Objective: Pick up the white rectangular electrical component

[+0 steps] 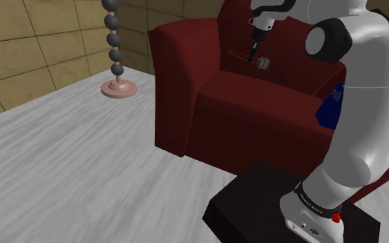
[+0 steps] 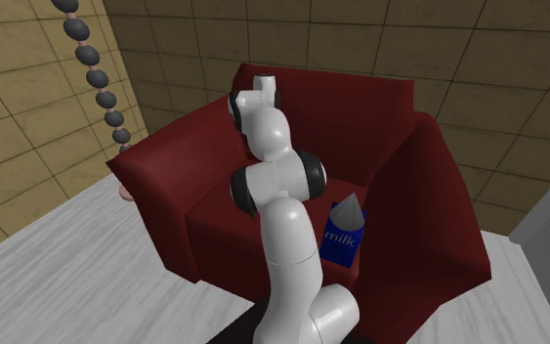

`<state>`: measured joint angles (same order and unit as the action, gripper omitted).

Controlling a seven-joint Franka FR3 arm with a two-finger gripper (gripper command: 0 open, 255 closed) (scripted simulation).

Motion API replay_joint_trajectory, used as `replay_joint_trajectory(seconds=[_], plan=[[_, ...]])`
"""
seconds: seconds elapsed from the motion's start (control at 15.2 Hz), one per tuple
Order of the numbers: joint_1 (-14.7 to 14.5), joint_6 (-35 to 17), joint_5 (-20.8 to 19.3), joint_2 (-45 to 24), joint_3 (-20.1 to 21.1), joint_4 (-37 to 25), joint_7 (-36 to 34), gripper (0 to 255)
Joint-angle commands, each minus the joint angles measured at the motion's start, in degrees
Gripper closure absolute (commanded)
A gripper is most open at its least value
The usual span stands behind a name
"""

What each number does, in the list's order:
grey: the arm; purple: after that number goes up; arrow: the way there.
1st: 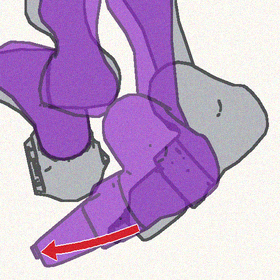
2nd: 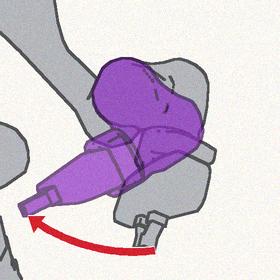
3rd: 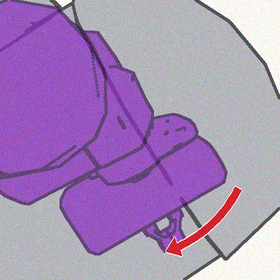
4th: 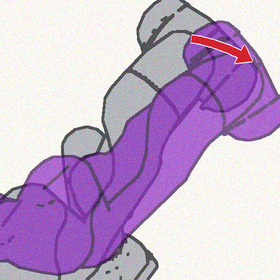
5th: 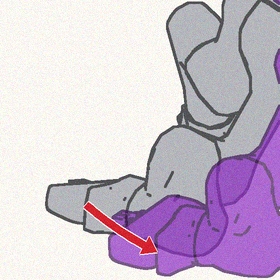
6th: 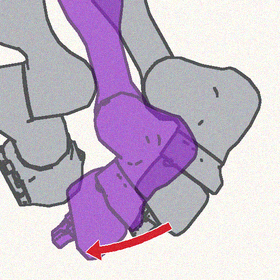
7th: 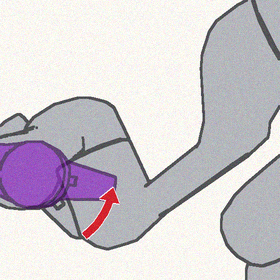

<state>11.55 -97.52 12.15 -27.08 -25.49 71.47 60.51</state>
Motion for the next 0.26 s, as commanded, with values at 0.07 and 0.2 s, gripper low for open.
replay_joint_trajectory(seconds=[0.07, 0.2], plan=[[0.6, 2.8, 0.2, -0.6, 0.0, -3.4, -0.1, 255], [0.6, 2.9, 0.2, -0.6, 0.0, -3.5, -0.1, 255]])
